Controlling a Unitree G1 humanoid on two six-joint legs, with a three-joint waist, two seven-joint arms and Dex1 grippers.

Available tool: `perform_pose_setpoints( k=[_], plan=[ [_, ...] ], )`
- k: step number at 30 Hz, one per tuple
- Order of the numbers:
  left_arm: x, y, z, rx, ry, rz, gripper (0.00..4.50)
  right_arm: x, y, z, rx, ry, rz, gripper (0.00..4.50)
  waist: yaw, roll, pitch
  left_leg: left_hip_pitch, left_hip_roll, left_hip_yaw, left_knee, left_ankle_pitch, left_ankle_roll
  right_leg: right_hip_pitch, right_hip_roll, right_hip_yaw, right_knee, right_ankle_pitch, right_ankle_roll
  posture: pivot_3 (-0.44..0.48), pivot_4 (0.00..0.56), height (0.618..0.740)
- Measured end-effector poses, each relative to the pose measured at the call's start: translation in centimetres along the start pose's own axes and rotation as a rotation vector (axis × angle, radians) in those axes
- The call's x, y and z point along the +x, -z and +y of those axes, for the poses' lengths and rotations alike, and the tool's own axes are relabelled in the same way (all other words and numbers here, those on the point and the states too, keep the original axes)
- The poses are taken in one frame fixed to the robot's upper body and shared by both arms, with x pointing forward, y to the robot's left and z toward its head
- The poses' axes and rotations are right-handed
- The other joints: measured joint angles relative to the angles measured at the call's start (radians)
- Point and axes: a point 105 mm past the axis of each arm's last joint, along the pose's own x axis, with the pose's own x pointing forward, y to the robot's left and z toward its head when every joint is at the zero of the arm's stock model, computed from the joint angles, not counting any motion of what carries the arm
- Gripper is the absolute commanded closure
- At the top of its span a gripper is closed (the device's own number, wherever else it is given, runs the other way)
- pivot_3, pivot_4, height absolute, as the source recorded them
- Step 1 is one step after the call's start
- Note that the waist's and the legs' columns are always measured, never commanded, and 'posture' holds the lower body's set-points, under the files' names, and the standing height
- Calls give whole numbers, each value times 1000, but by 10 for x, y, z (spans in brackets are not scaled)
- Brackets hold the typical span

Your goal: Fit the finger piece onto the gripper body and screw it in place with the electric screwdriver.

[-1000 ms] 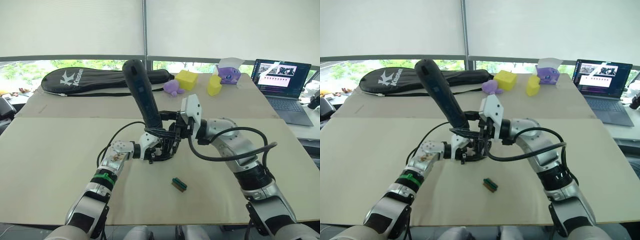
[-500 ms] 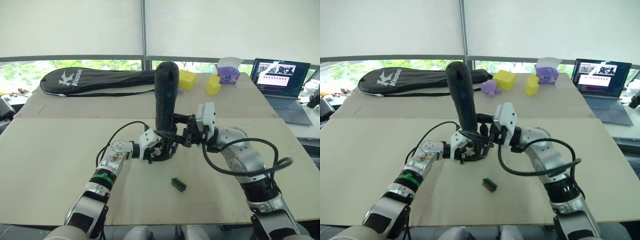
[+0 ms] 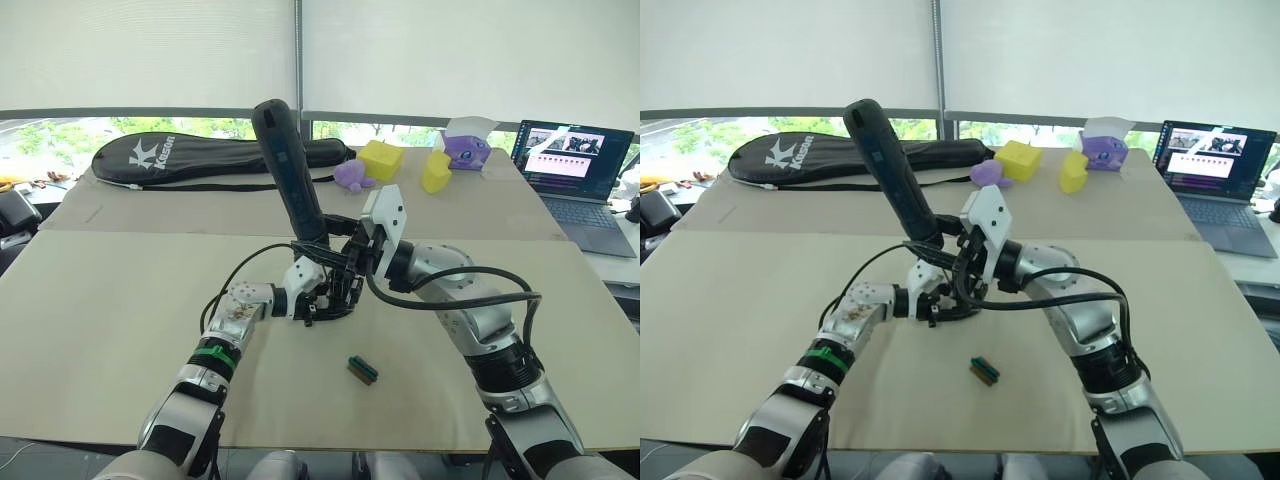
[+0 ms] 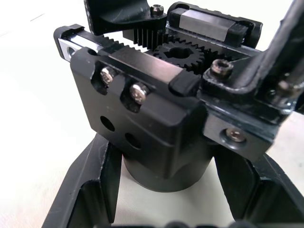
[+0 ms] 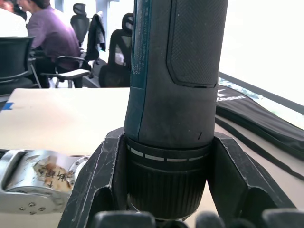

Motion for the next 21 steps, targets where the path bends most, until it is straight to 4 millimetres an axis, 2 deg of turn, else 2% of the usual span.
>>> perform_pose_setpoints(
  k=[3, 9, 14, 21],
  plan=[
    [1, -1, 0, -10, 2, 3, 2209, -7, -2, 1, -22, -5, -2, 2582, 5, 0, 0, 0, 0, 0, 0, 0, 0, 1, 0, 0, -1, 0, 0, 0, 150, 740],
    [-2, 0, 2, -8, -1, 16, 2209, -32, -4, 7, -55, -97, -26, 2582, 1, 0, 0, 1, 0, -1, -1, 0, 0, 2, 1, -1, -3, 0, 1, 0, 150, 740],
    [-4, 0, 3, -1, 1, 26, 2209, -33, -1, 8, -63, -123, -38, 2582, -6, 0, 0, 2, 0, -1, -4, 1, -1, 2, 1, -1, -3, 0, 1, 0, 150, 740],
    [-5, 0, 4, -2, -2, 30, 2209, -25, 0, 4, -12, -57, -13, 2582, -8, 0, 0, 2, 0, -1, -4, 1, -2, 2, 0, -1, -3, 0, 0, 0, 150, 740]
  ],
)
